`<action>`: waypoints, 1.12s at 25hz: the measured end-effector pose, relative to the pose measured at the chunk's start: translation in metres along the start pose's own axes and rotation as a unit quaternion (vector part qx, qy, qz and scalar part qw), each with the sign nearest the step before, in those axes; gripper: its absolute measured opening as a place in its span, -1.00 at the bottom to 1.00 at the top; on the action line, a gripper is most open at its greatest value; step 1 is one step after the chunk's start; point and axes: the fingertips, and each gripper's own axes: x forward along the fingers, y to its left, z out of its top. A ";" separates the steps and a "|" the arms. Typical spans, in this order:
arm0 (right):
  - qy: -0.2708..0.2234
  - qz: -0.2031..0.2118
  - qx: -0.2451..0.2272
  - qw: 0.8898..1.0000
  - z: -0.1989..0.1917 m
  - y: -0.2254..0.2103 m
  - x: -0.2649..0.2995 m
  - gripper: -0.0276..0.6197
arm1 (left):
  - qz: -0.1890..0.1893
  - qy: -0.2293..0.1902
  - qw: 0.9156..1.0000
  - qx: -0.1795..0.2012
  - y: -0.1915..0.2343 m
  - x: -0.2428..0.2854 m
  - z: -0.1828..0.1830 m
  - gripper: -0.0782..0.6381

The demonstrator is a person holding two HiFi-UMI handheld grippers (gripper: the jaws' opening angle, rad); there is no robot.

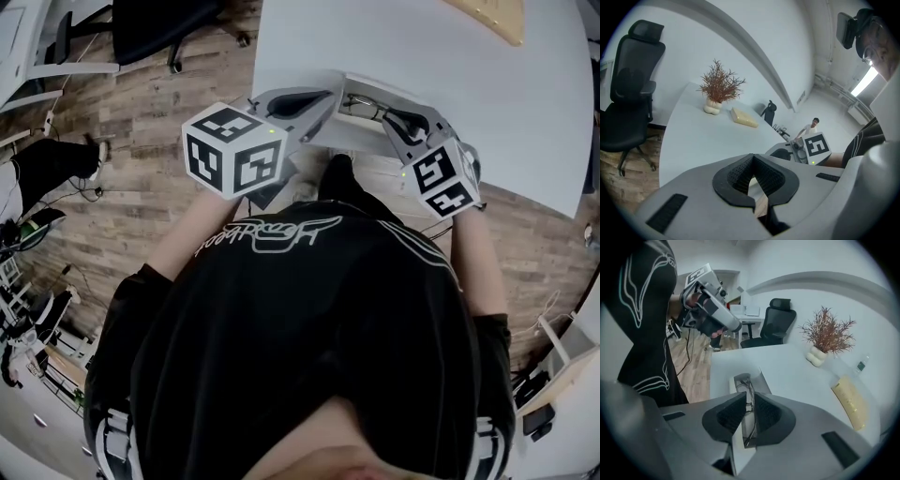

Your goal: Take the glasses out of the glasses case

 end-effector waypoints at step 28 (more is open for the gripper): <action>0.109 0.002 -0.071 0.991 -0.028 -0.003 0.038 -0.81 | 0.011 0.001 0.999 -0.035 0.022 -0.005 -0.015 -0.76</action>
